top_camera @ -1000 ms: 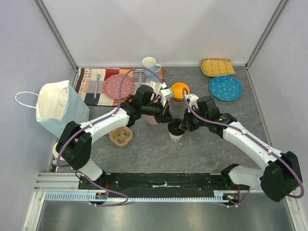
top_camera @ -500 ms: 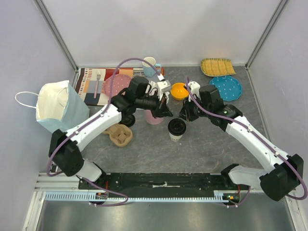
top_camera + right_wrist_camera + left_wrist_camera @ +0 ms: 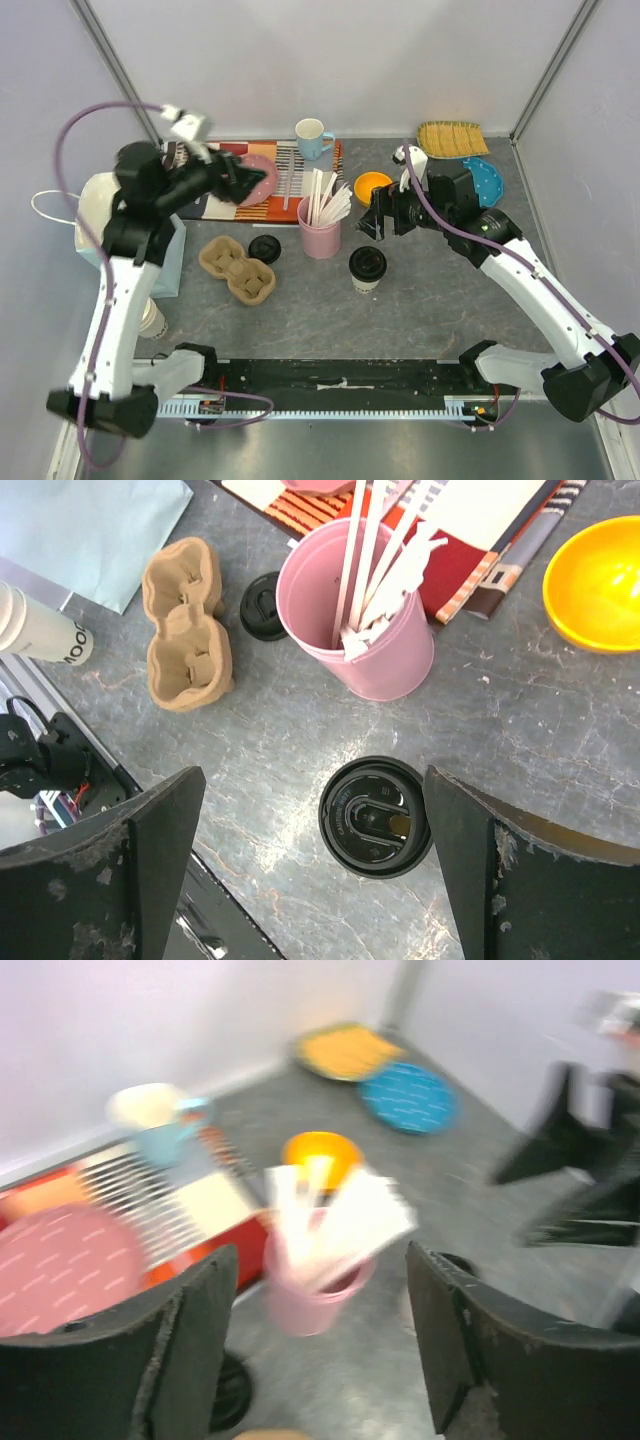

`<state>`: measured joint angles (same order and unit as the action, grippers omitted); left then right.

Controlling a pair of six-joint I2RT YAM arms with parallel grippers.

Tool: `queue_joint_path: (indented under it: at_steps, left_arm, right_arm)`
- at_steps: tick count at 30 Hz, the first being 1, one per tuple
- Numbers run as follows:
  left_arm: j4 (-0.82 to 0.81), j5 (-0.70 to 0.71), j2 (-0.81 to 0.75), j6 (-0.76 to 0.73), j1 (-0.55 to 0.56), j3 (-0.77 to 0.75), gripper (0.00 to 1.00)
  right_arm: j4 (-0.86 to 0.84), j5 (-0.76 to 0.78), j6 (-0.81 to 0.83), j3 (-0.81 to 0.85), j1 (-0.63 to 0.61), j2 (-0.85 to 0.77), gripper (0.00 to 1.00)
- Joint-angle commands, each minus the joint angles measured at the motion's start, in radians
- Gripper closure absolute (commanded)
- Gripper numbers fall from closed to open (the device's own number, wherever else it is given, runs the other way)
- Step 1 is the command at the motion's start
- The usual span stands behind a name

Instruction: Pack the takeout coffee

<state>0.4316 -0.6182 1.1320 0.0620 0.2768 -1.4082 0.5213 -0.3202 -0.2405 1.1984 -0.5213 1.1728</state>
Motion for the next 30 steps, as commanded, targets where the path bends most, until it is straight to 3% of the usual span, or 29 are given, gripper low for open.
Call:
queue_joint_path:
  at_steps: [1, 3, 6, 8, 10, 13, 20, 26, 30]
  left_arm:
    - [-0.010, 0.118, -0.231, 0.104, -0.261, 0.127, 0.23]
    - [0.042, 0.158, -0.294, 0.052, -0.313, 0.149, 0.22]
    - [0.253, 0.280, -0.328, -0.040, -0.376, 0.086, 0.18]
    - [0.400, 0.383, -0.314, -0.157, -0.441, 0.039, 0.20]
    - [0.447, 0.463, -0.325, -0.322, -0.465, 0.047, 0.23]
    - [0.538, 0.609, -0.302, -0.450, -0.499, 0.048, 0.24]
    - [0.743, 0.747, -0.178, -0.542, -0.617, -0.118, 0.25]
    - [0.765, 0.779, -0.129, -0.579, -0.651, -0.098, 0.18]
    - [0.746, 0.623, -0.066, -0.539, -0.651, -0.095, 0.25]
  right_arm:
    - [-0.009, 0.018, -0.036, 0.096, -0.002, 0.022, 0.02]
    - [-0.018, 0.003, -0.042, 0.124, -0.002, 0.042, 0.02]
    - [-0.020, -0.017, -0.045, 0.159, -0.002, 0.079, 0.02]
    - [-0.018, -0.033, -0.040, 0.168, 0.000, 0.094, 0.02]
    - [-0.018, -0.030, -0.028, 0.164, 0.000, 0.096, 0.02]
    - [-0.021, -0.016, 0.001, 0.135, 0.000, 0.094, 0.02]
    - [-0.007, -0.083, 0.064, 0.156, 0.000, 0.178, 0.02]
    - [0.060, -0.097, 0.116, 0.248, 0.000, 0.234, 0.02]
    - [0.063, -0.105, 0.095, 0.279, 0.000, 0.255, 0.02]
